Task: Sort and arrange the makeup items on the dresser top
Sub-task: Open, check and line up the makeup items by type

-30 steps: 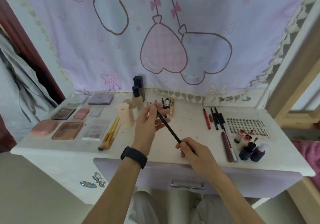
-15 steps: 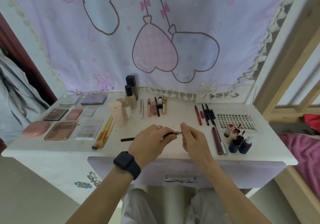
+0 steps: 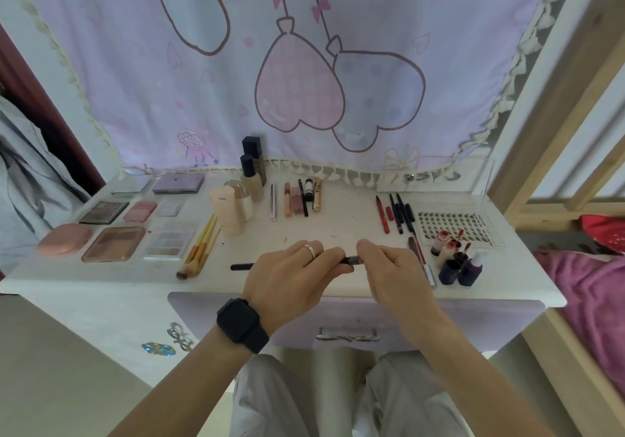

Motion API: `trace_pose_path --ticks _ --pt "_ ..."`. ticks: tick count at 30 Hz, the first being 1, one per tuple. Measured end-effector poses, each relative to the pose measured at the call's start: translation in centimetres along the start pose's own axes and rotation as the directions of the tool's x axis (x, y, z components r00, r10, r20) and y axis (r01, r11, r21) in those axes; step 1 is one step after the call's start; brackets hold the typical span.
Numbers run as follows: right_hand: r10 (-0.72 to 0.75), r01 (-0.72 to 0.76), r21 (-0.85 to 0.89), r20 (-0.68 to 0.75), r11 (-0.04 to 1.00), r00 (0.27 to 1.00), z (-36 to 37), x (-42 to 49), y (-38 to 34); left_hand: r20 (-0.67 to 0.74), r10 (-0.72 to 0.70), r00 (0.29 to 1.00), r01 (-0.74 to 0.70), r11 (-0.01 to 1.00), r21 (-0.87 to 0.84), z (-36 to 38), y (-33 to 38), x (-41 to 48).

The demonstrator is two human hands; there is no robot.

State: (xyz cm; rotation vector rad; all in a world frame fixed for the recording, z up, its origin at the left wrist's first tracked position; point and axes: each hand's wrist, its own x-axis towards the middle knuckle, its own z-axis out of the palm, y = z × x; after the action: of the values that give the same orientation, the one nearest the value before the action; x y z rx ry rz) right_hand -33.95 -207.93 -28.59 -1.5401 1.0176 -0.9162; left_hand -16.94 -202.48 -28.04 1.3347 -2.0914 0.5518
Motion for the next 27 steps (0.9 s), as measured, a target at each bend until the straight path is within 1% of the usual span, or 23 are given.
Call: trace_pose_path --ticks 1,2,3,4,5,6,8,9,10,11,12,14,16,19,21,22,24,27 --pt "-0.059 0.058 -0.031 -0.018 0.998 0.998 -0.3 -0.4 0.0 0.066 -0.075 0.995 0.085 0.983 -0.161 -0.1 0.5 0.2" --pt "-0.114 0.111 -0.068 -0.036 0.991 0.993 -0.8 -0.8 -0.1 0.170 -0.162 0.972 0.212 0.916 -0.340 -0.3 0.7 0.4" --pt "-0.161 0.155 -0.101 -0.052 0.983 0.986 -1.5 -1.1 -0.3 0.288 -0.228 0.930 0.347 0.804 -0.483 -0.4 0.6 0.3" --pt "-0.201 0.191 -0.119 -0.072 0.974 0.977 -2.4 -1.4 -0.6 0.369 -0.267 0.890 0.442 0.700 -0.561 -0.5 0.3 0.2" --pt "-0.231 0.218 -0.128 -0.099 0.968 0.968 -3.4 -1.6 -0.9 0.408 -0.308 0.860 0.505 0.635 -0.585 -0.7 -0.1 0.0" --pt "-0.250 0.233 -0.133 -0.133 0.963 0.959 -4.5 -1.7 -1.2 0.427 -0.357 0.831 0.554 0.591 -0.585 -0.8 -0.7 -0.3" --pt "-0.265 0.236 -0.156 -0.203 0.959 0.943 -6.2 -1.8 -1.5 0.416 -0.463 0.783 0.622 0.557 -0.550 -1.1 -1.8 -0.6" --pt "-0.264 0.231 -0.163 -0.220 0.959 0.939 -6.6 -1.9 -1.5 0.412 -0.495 0.765 0.642 0.537 -0.547 -1.0 -2.1 -0.6" --pt "-0.252 0.224 -0.146 -0.218 0.964 0.943 -6.7 -2.0 -1.5 0.422 -0.509 0.750 0.656 0.496 -0.568 -0.6 -2.3 -0.6" --pt "-0.228 0.212 -0.099 -0.201 0.972 0.953 -6.5 -2.1 -1.3 0.446 -0.518 0.730 0.672 0.422 -0.609 -0.1 -2.3 -0.4" --pt "-0.198 0.196 -0.028 -0.174 0.980 0.965 -6.2 -2.3 -1.1 0.483 -0.522 0.703 0.684 0.309 -0.661 0.3 -2.3 -0.2" --pt "-0.152 0.163 0.117 -0.099 0.980 0.983 -5.5 -2.3 -0.4 0.546 -0.513 0.662 0.669 0.077 -0.739 1.0 -2.1 0.3" --pt "-0.122 0.128 0.167 -0.045 0.978 0.991 -4.9 -2.3 0.7 0.573 -0.531 0.624 0.624 -0.104 -0.775 1.5 -1.8 0.8" --pt "-0.042 0.044 0.071 -0.030 0.996 0.999 -3.2 -2.4 2.3 0.602 -0.583 0.546 0.468 -0.384 -0.796 2.1 -0.9 1.9" --pt "0.010 -0.008 0.043 -0.055 0.999 0.998 -1.7 -2.7 3.4 0.621 -0.608 0.496 0.333 -0.527 -0.782 2.6 -0.3 2.6" --pt "0.017 -0.015 0.033 -0.085 0.999 0.996 -0.9 -2.8 3.8 0.625 -0.616 0.480 0.272 -0.573 -0.773 2.9 0.1 3.0" --pt "0.005 -0.005 0.002 -0.160 1.000 0.987 0.4 -2.9 4.6 0.625 -0.632 0.458 0.184 -0.621 -0.762 3.3 1.0 3.6" --pt "-0.007 0.018 0.044 -0.238 0.999 0.971 2.0 -2.7 4.9 0.621 -0.647 0.442 0.169 -0.620 -0.766 3.9 2.3 4.0"
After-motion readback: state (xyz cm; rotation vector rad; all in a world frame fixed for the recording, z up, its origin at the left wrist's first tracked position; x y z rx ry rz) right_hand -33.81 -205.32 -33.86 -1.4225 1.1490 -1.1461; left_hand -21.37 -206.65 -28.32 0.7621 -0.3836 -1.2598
